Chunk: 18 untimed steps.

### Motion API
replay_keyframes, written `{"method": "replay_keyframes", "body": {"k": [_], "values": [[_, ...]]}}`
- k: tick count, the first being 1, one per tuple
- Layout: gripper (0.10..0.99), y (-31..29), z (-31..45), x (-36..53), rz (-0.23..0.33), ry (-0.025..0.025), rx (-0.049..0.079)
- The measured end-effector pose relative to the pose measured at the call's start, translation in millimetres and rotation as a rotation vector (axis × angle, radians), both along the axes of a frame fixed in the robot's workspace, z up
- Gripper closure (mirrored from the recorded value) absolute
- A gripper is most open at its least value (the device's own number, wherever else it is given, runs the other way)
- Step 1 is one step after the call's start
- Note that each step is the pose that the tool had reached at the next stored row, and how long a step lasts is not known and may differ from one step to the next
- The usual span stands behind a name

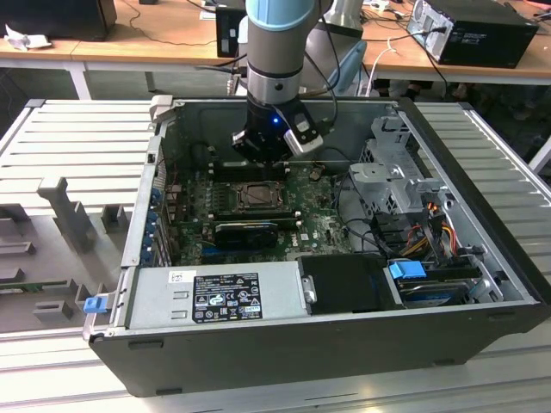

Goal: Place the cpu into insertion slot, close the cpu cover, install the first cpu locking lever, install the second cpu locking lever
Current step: 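Install the second cpu locking lever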

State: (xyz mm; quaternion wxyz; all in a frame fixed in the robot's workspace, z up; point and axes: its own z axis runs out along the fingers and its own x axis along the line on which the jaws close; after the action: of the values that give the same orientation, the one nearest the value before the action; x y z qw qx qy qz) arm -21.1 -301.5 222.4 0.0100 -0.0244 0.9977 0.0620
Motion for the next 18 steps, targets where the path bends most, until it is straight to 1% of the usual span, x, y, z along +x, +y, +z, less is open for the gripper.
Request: {"method": "replay_keyframes", "body": {"k": [18], "values": [[0.980, -3.3, 0.1, 0.0, 0.000, 0.0000, -0.001]]}}
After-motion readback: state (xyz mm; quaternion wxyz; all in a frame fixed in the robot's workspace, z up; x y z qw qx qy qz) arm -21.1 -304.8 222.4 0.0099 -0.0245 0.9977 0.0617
